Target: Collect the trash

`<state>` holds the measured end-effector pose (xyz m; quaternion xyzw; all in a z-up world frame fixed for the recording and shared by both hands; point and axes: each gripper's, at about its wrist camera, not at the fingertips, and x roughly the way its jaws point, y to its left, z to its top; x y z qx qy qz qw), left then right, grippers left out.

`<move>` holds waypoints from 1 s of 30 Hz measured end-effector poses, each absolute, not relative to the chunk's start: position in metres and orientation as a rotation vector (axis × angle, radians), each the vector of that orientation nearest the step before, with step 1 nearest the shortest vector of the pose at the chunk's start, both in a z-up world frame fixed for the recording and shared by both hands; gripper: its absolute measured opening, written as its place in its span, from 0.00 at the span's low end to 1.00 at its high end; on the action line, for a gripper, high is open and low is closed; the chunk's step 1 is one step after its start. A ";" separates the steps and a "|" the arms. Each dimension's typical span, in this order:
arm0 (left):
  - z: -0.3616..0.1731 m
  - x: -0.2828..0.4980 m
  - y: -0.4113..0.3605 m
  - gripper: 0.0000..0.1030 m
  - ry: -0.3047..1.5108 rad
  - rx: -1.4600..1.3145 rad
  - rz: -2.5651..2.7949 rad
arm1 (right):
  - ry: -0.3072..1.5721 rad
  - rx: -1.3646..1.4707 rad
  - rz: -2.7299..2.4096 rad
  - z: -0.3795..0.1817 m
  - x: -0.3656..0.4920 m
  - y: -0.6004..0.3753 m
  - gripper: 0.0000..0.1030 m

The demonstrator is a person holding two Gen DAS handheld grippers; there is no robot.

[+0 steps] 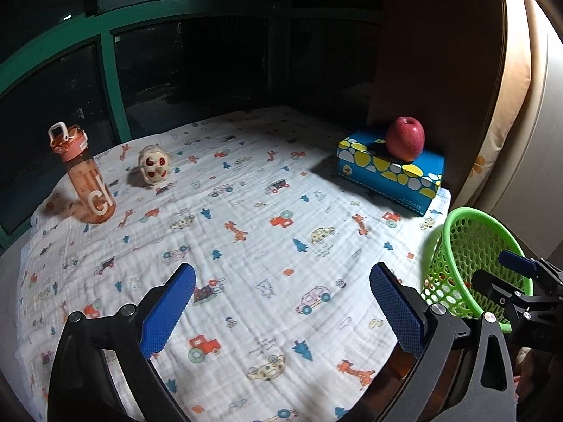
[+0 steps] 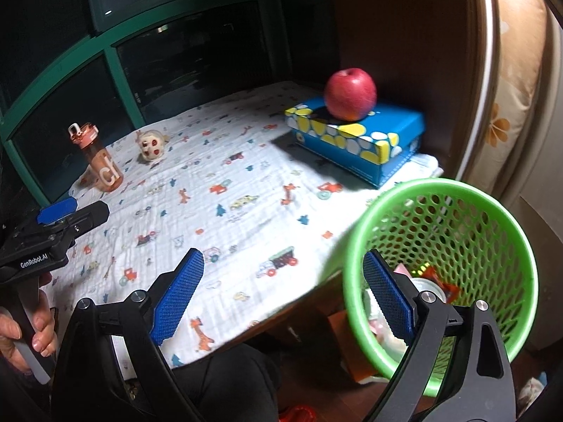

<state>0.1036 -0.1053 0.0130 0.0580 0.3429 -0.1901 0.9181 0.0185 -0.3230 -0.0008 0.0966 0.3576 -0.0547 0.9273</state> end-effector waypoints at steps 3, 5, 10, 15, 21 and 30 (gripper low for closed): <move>0.011 0.103 -0.091 0.93 0.707 0.112 -0.355 | 0.723 0.182 -0.096 0.002 0.023 -0.313 0.89; 0.010 0.103 -0.083 0.93 0.707 0.105 -0.335 | 0.721 0.178 -0.087 0.003 0.026 -0.307 0.89; 0.008 0.102 -0.068 0.93 0.707 0.092 -0.301 | 0.726 0.156 -0.077 0.001 0.029 -0.296 0.89; 0.006 0.097 -0.061 0.93 0.700 0.101 -0.283 | 0.723 0.162 -0.070 0.001 0.029 -0.293 0.89; 0.008 0.092 -0.055 0.93 0.685 0.096 -0.269 | 0.722 0.159 -0.065 0.002 0.028 -0.291 0.89; 0.008 0.087 -0.050 0.93 0.679 0.104 -0.245 | 0.719 0.161 -0.059 0.003 0.027 -0.289 0.90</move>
